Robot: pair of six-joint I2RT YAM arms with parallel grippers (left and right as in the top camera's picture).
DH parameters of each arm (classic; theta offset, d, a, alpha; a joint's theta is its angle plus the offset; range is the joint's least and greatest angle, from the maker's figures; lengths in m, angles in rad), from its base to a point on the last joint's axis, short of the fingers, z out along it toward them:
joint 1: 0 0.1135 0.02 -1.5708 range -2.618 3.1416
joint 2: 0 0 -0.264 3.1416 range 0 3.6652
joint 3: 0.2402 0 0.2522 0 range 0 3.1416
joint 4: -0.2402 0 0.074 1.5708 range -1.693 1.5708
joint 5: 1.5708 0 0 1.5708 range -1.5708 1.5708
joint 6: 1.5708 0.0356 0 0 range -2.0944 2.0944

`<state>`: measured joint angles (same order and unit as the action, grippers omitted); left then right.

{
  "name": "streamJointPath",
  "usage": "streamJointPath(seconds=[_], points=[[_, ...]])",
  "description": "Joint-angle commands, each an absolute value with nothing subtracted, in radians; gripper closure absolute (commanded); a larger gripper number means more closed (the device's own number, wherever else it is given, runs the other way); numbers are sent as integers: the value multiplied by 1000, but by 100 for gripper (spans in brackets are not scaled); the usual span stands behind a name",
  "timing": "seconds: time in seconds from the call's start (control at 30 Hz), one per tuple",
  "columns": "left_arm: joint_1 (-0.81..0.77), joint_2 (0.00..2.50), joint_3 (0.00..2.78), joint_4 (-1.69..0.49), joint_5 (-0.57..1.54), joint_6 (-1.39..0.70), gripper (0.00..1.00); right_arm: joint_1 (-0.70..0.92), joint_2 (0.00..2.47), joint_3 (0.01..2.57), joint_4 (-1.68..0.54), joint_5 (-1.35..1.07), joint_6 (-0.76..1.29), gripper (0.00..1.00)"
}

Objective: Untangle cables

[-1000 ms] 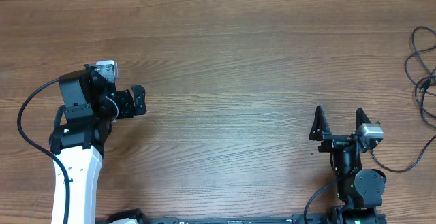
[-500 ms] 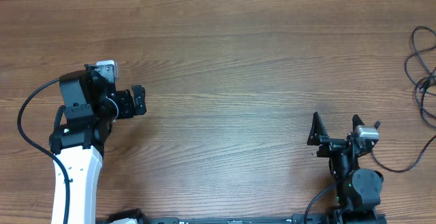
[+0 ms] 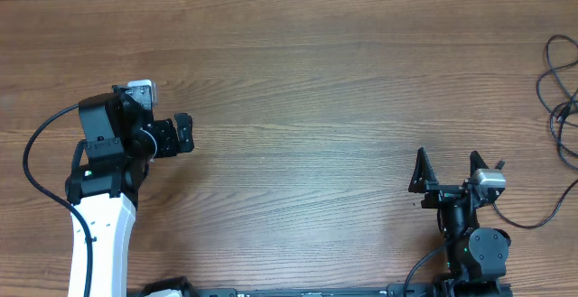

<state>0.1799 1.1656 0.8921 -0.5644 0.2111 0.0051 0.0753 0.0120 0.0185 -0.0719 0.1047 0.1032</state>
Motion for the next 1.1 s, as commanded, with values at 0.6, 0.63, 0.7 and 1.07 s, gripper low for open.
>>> streamJointPath(seconds=[0.6, 0.63, 0.7, 1.07], points=[[176, 1171, 889, -565, 207, -4, 0, 78, 3, 8, -73, 113, 82, 0], [176, 1171, 889, -565, 207, -4, 1, 78, 3, 8, -73, 110, 45, 0], [176, 1171, 889, -565, 207, -4, 0, 78, 3, 8, -76, 96, -60, 0], [176, 1171, 889, -565, 207, -4, 1, 78, 3, 8, -76, 103, -159, 0]])
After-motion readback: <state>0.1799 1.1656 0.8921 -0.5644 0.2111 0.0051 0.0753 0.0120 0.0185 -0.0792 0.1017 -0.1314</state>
